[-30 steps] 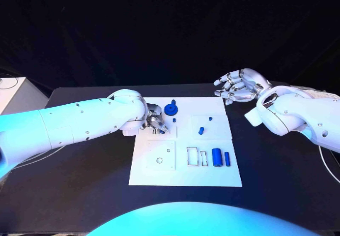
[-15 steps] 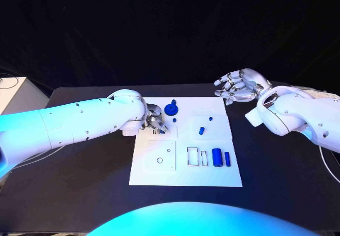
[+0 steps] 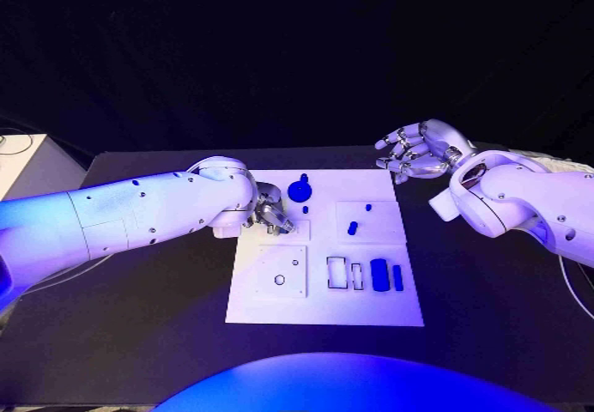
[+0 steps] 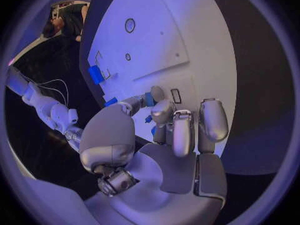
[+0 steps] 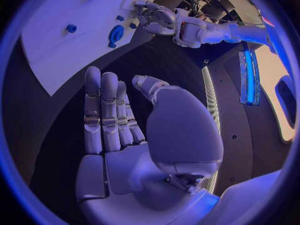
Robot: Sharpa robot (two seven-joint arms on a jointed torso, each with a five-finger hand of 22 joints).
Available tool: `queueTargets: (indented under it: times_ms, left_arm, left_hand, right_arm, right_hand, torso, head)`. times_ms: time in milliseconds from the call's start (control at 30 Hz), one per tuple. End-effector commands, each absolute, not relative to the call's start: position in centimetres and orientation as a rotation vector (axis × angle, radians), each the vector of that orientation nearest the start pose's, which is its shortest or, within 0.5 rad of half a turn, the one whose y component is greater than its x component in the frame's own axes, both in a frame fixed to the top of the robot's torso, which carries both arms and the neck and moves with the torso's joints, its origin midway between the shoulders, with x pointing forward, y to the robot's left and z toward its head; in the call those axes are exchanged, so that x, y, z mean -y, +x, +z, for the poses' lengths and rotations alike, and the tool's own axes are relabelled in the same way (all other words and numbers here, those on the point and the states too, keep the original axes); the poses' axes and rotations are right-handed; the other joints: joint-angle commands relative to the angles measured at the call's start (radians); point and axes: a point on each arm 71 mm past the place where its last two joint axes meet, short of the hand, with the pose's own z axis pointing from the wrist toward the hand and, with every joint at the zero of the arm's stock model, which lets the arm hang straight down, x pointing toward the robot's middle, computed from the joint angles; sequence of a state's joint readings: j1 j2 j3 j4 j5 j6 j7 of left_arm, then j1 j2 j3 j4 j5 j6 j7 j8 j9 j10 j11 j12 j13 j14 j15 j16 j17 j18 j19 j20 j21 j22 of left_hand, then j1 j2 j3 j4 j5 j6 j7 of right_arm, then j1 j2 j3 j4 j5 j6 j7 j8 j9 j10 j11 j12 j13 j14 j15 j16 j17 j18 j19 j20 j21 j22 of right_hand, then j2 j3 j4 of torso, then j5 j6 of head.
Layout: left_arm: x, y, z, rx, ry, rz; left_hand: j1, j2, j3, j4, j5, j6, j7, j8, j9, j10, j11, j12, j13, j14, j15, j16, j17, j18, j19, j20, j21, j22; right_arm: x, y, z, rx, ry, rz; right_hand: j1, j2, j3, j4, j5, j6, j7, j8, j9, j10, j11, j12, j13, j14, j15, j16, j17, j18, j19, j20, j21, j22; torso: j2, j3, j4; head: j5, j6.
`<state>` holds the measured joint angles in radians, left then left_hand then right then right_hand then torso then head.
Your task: Assemble the parts on the task board
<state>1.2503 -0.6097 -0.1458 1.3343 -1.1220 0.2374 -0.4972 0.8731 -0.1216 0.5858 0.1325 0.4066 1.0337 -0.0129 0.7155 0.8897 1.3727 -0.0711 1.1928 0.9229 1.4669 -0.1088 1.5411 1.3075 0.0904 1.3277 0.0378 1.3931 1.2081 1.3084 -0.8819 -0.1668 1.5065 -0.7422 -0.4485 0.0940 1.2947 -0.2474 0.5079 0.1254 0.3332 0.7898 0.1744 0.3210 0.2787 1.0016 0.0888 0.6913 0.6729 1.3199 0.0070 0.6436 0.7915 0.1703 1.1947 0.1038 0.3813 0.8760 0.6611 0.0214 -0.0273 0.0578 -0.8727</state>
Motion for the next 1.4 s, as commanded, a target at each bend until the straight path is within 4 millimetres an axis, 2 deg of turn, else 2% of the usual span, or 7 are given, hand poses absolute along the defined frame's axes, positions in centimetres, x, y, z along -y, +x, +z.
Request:
queueTargets:
  times_ms: [33, 300, 500, 933, 1400]
  left_arm:
    - [-15.79, 48.45, -26.92, -2.527, 0.086, -0.291]
    - [-15.91, 48.57, -26.92, -2.525, 0.070, -0.295]
    - [-15.97, 48.63, -26.90, -2.521, 0.060, -0.298]
    - [-16.04, 48.64, -26.82, -2.515, 0.048, -0.307]
    - [-16.14, 48.75, -26.43, -2.499, 0.043, -0.313]
  left_hand:
    - [-0.009, 0.002, -0.002, 0.010, 0.000, -0.005, 0.004, -0.007, -0.001, 0.005, -0.001, -0.002, 0.001, 0.089, -0.009, 0.003, 0.204, -0.012, 0.002, 0.001, -0.004, 0.000]
    - [-0.012, 0.021, -0.005, 0.028, 0.003, -0.003, 0.004, -0.007, -0.002, 0.005, -0.001, -0.003, 0.000, 0.089, -0.009, 0.004, 0.205, -0.012, 0.003, 0.001, -0.004, 0.001]
    - [-0.012, 0.023, -0.005, 0.029, 0.003, -0.003, 0.004, -0.007, -0.003, 0.005, -0.001, -0.003, 0.001, 0.089, -0.009, 0.004, 0.205, -0.012, 0.003, 0.001, -0.004, 0.000]
    - [-0.033, -0.005, -0.062, 0.066, -0.006, -0.001, 0.005, -0.007, -0.003, 0.006, 0.000, -0.003, 0.001, 0.089, -0.009, 0.004, 0.205, -0.012, 0.003, 0.001, -0.005, 0.001]
    - [-0.036, -0.009, -0.094, 0.091, -0.013, 0.000, 0.004, -0.007, -0.004, 0.005, -0.001, -0.005, -0.001, 0.089, -0.010, 0.004, 0.205, -0.012, 0.004, 0.000, -0.006, 0.002]
  right_arm:
    - [23.35, 49.43, -17.39, -1.633, 0.439, 0.964]
    - [23.37, 49.44, -17.40, -1.633, 0.440, 0.964]
    - [23.37, 49.45, -17.45, -1.634, 0.440, 0.963]
    - [23.37, 49.42, -17.67, -1.638, 0.443, 0.963]
    - [23.39, 49.34, -17.87, -1.647, 0.447, 0.965]
  right_hand:
    - [-0.003, 0.006, -0.004, -0.004, 0.007, 0.000, 0.004, 0.005, 0.000, -0.007, 0.001, 0.001, -0.001, -0.003, 0.003, -0.002, 0.001, 0.011, 0.003, 0.008, -0.003, -0.001]
    - [-0.003, 0.006, -0.004, -0.004, 0.007, 0.000, 0.004, 0.005, 0.000, -0.007, 0.001, 0.001, -0.001, -0.003, 0.003, -0.002, 0.001, 0.011, 0.003, 0.008, -0.003, -0.001]
    - [-0.003, 0.006, -0.004, -0.004, 0.007, 0.000, 0.004, 0.005, 0.000, -0.007, 0.001, 0.001, -0.001, -0.003, 0.003, -0.002, 0.001, 0.011, 0.003, 0.008, -0.003, -0.001]
    - [-0.003, 0.006, -0.004, -0.004, 0.007, 0.000, 0.004, 0.005, 0.000, -0.007, 0.001, 0.001, -0.001, -0.003, 0.003, -0.002, 0.001, 0.011, 0.003, 0.008, -0.003, -0.001]
    - [-0.005, 0.006, -0.005, -0.004, 0.007, -0.002, 0.004, 0.007, 0.000, -0.008, 0.001, 0.003, -0.003, -0.002, 0.003, -0.006, 0.005, 0.011, 0.004, 0.008, -0.006, -0.003]
  torso:
    - [0.000, -0.0001, -0.0004]
    - [0.000, -0.0001, -0.0002]
    - [0.000, -0.0004, 0.0001]
    - [0.000, 0.0001, -0.0001]
    - [0.000, 0.0002, 0.0002]
  head:
    - [0.000, 0.000]
    - [-0.001, 0.000]
    - [-0.001, 0.000]
    - [-0.002, 0.000]
    - [-0.003, 0.000]
